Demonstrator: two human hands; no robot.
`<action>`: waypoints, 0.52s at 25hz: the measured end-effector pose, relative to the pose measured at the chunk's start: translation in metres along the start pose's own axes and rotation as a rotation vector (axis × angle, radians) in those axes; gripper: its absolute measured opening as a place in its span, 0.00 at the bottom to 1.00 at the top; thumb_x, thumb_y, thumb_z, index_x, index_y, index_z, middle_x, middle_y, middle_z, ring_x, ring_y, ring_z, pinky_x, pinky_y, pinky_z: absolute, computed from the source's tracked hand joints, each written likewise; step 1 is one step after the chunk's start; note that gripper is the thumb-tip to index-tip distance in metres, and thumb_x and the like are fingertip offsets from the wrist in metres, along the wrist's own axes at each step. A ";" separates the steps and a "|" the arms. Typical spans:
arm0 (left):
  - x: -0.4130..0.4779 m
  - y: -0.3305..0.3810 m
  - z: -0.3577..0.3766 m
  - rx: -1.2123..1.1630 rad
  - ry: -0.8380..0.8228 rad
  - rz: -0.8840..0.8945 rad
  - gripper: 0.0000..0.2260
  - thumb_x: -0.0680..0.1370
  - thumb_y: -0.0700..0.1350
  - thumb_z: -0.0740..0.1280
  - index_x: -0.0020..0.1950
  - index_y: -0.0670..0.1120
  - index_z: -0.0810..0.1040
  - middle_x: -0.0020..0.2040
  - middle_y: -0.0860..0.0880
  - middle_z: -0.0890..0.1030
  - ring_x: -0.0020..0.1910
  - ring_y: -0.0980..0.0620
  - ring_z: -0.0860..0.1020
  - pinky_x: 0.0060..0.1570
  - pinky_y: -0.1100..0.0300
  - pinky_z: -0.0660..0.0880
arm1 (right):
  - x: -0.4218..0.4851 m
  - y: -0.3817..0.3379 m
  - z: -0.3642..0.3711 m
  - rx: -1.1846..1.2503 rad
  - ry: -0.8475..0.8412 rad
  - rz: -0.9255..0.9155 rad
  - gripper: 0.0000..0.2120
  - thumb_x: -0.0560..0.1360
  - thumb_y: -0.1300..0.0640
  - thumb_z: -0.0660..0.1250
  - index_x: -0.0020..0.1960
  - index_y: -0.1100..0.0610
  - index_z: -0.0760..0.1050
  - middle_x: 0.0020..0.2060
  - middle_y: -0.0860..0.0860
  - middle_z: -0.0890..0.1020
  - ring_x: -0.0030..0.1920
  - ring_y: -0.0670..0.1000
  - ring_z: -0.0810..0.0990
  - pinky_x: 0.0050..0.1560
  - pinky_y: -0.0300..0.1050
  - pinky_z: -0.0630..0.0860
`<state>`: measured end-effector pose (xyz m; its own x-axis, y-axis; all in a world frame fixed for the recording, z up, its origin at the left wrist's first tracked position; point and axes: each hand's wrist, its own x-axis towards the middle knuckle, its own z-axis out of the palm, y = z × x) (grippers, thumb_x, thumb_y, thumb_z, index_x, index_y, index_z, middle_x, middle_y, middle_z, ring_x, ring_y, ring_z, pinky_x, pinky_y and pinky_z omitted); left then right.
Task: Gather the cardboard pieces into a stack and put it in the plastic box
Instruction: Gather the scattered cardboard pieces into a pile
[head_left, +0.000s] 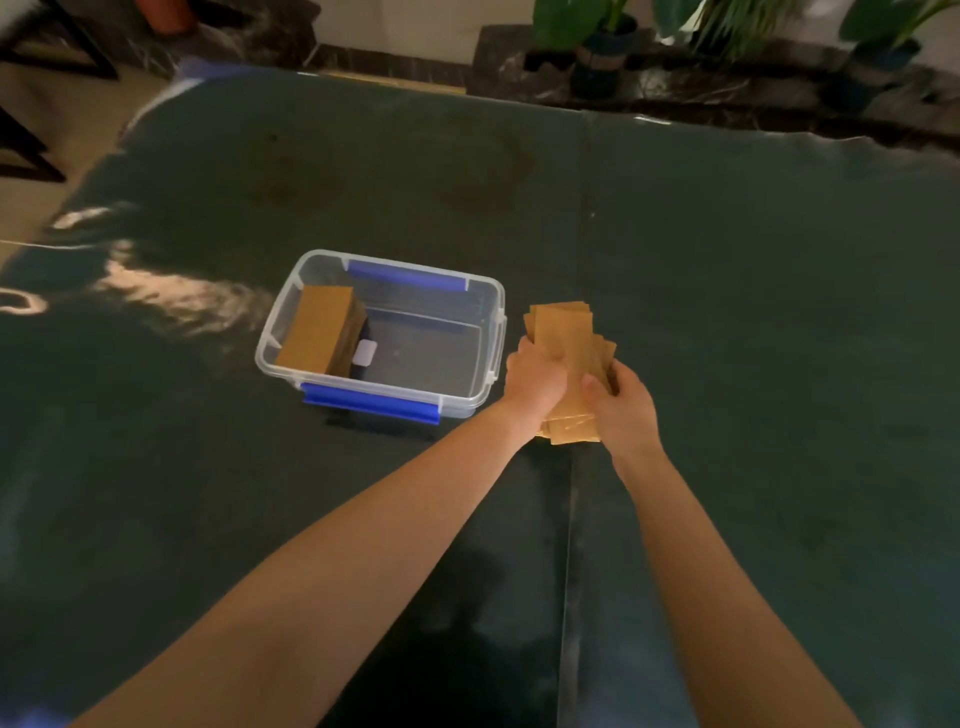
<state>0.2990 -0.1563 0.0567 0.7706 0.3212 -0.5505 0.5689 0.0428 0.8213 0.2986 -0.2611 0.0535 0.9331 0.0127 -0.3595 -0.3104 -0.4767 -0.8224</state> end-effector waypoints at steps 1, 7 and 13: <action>0.009 -0.001 0.005 0.076 0.028 -0.011 0.23 0.77 0.43 0.61 0.71 0.45 0.59 0.66 0.41 0.69 0.62 0.40 0.71 0.62 0.43 0.69 | 0.010 0.004 0.002 -0.042 -0.010 0.012 0.18 0.78 0.56 0.60 0.67 0.59 0.69 0.61 0.57 0.76 0.58 0.57 0.77 0.55 0.51 0.75; 0.035 -0.015 0.016 0.417 0.095 -0.059 0.25 0.77 0.45 0.59 0.72 0.43 0.56 0.69 0.40 0.65 0.65 0.39 0.67 0.64 0.45 0.68 | 0.036 0.033 0.015 -0.179 -0.059 0.146 0.19 0.78 0.51 0.58 0.61 0.64 0.72 0.56 0.58 0.75 0.48 0.54 0.71 0.36 0.41 0.68; 0.039 -0.023 0.018 0.428 0.069 -0.119 0.27 0.76 0.48 0.62 0.72 0.46 0.56 0.67 0.42 0.67 0.62 0.41 0.68 0.60 0.48 0.69 | 0.030 0.037 0.017 -0.080 -0.072 0.149 0.20 0.78 0.50 0.57 0.64 0.61 0.71 0.62 0.59 0.74 0.53 0.56 0.77 0.46 0.47 0.76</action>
<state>0.3214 -0.1613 0.0139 0.6800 0.4007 -0.6140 0.7311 -0.3077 0.6090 0.3124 -0.2632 0.0050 0.8613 -0.0014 -0.5080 -0.4261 -0.5465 -0.7210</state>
